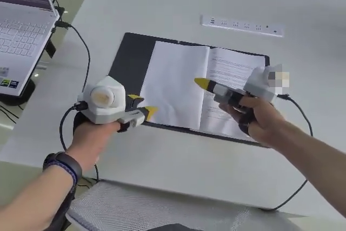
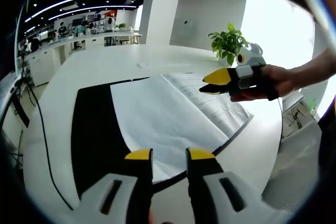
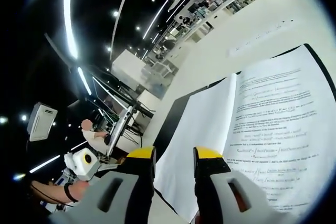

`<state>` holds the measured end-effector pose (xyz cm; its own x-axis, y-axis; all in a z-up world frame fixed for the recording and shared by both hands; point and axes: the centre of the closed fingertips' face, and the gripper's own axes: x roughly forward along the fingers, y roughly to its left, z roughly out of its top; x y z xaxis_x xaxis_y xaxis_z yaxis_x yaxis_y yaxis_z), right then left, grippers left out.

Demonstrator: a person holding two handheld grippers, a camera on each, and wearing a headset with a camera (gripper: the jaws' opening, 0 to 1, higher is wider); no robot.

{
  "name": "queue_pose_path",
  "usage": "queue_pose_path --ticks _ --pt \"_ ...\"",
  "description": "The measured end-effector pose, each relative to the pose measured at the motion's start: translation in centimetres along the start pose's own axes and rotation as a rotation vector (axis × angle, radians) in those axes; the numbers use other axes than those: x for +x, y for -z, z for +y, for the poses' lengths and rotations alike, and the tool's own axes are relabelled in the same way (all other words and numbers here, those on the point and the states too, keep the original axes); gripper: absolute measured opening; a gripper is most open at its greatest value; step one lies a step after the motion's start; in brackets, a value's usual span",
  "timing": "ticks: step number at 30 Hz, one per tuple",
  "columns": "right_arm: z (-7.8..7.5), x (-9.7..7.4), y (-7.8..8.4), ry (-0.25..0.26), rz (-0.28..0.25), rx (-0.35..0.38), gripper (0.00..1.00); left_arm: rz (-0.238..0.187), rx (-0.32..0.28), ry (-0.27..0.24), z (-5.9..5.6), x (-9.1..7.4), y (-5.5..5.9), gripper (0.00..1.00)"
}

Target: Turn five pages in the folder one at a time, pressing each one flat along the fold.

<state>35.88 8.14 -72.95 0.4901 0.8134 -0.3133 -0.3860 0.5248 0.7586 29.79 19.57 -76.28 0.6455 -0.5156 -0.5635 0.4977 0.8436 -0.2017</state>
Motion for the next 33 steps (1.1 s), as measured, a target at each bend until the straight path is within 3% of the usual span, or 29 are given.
queue_pose_path --ticks 6,11,15,22,33 --pt "-1.3 -1.0 -0.1 0.026 -0.03 0.053 0.25 0.039 -0.033 -0.013 0.9 1.0 2.3 0.15" --pt "-1.9 -1.3 -0.1 0.036 -0.022 0.05 0.24 0.06 -0.039 -0.029 1.3 1.3 3.2 0.09" --pt "-2.3 -1.2 -0.2 0.041 -0.021 0.054 0.23 0.059 -0.049 -0.023 1.2 1.5 3.3 0.04" --pt "-2.6 -0.5 -0.6 0.035 -0.008 0.039 0.19 0.094 0.006 -0.052 1.7 1.7 3.9 0.0" --pt "-3.2 1.3 -1.8 0.025 0.017 0.029 0.16 0.089 -0.021 -0.058 1.7 1.6 4.0 0.0"
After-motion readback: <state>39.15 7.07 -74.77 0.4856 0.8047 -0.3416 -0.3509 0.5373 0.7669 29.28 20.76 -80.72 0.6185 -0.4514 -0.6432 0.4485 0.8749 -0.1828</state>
